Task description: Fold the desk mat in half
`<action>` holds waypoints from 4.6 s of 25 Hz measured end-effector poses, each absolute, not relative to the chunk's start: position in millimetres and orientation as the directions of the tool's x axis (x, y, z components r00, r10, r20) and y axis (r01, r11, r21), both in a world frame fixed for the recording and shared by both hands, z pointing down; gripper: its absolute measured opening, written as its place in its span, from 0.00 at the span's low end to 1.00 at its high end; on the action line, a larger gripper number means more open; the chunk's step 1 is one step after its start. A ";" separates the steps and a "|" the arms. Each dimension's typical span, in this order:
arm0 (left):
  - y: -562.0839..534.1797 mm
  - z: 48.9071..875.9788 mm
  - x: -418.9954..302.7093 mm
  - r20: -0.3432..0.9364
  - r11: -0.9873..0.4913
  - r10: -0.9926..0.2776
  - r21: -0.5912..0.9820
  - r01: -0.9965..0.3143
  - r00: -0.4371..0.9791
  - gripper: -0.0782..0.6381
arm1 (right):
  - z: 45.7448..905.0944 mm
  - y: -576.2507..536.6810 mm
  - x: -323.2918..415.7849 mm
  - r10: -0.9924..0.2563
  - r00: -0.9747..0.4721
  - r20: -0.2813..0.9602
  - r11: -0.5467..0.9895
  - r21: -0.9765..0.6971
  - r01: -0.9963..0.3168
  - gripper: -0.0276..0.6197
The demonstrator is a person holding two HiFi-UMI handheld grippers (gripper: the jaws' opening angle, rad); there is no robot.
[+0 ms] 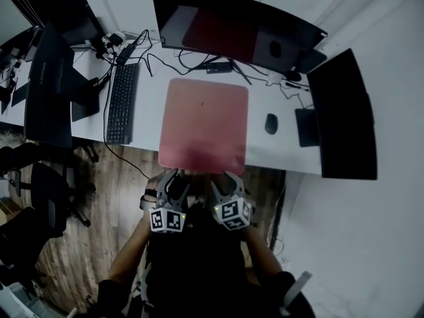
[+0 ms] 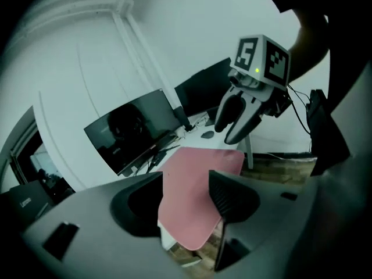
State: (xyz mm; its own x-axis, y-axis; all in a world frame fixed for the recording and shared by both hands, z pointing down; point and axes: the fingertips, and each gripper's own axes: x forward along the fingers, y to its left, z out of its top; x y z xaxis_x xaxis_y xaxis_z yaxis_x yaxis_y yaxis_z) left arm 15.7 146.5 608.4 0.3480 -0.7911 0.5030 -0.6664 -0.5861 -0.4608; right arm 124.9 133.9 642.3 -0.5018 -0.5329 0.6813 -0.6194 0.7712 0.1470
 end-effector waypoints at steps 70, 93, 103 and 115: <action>92.3 797.4 -29.9 0.786 -0.749 -0.580 -0.411 -0.520 0.214 0.14 | 761.2 90.0 126.5 -0.537 -0.247 0.807 0.840 0.485 -0.241 0.07; 33.9 732.3 -44.3 0.894 -0.897 -0.322 -0.183 -0.403 0.311 0.14 | 699.1 4.2 109.3 -0.610 -0.212 0.764 0.766 0.499 -0.405 0.07; 3.7 702.3 -45.6 0.872 -0.915 -0.343 -0.228 -0.332 0.348 0.14 | 673.0 -23.5 106.4 -0.661 -0.174 0.730 0.702 0.519 -0.487 0.07; -33.8 673.9 -49.3 0.852 -0.892 -0.411 -0.303 -0.337 0.324 0.14 | 641.8 -52.4 103.2 -0.667 -0.216 0.713 0.707 0.515 -0.485 0.07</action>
State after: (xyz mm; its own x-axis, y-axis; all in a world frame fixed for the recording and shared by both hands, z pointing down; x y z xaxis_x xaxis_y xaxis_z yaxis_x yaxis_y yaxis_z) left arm -49.3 -33.8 673.9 0.3244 -0.4115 0.8517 -0.3367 -0.8917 -0.3025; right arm 103.2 -52.4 641.8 -0.2158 -0.6673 0.7128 -0.4848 0.7069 0.5150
